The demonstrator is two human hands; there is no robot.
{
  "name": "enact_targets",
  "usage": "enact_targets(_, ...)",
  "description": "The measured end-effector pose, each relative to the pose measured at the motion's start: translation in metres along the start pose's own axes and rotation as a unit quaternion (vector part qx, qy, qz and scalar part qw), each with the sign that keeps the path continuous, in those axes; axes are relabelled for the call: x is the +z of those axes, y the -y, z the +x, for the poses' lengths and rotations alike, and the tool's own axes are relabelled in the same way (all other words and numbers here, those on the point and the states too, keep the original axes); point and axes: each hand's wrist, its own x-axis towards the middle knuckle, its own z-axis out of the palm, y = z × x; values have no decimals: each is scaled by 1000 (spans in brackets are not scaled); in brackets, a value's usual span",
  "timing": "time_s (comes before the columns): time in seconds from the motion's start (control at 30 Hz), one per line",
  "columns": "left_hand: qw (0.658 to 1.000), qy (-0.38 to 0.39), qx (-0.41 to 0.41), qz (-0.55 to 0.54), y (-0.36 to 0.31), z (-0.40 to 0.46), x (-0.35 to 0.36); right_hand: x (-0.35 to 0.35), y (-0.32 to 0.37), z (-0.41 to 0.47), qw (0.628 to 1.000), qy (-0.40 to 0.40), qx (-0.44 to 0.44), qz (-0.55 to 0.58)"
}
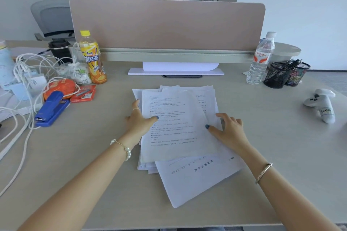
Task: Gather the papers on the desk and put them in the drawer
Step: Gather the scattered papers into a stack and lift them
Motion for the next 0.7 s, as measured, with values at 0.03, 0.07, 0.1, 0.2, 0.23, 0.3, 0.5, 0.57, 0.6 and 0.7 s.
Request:
enact_targets(0.03, 1000, 14, -5, -25, -3, -1, 1, 3, 1, -1, 1000, 5, -4, -1)
enact_targets(0.07, 997, 22, -18, -66, -7, 0, 2, 6, 3, -3, 1000, 11, -7, 10)
enact_targets(0.1, 992, 20, -38, -116, -13, -1, 3, 9, 6, -5, 999, 18, -10, 29)
enact_targets(0.2, 969, 10, -103, -226, -23, 2, 5, 12, 13, -9, 995, 38, -19, 85)
enact_targets(0.23, 960, 25, -123, -249, -24, 4, 3, 11, 14, -10, 994, 44, -15, 98)
enact_targets(0.3, 957, 104, -145, -230, -27, 3, 1, 6, 14, -9, 990, 60, 2, 126)
enact_targets(0.5, 975, 147, -27, -167, -34, -8, 9, -1, 3, -4, 961, 71, 5, 267)
enact_targets(0.57, 967, 150, 27, -204, -44, -14, 5, -8, 2, 2, 932, 60, 25, 357)
enact_targets(0.6, 961, 157, 59, -221, -51, -16, 2, -14, 2, 6, 915, 63, 32, 397)
enact_targets(0.7, 942, 179, 156, -239, -84, -24, -14, -40, 18, 16, 881, 101, -10, 461)
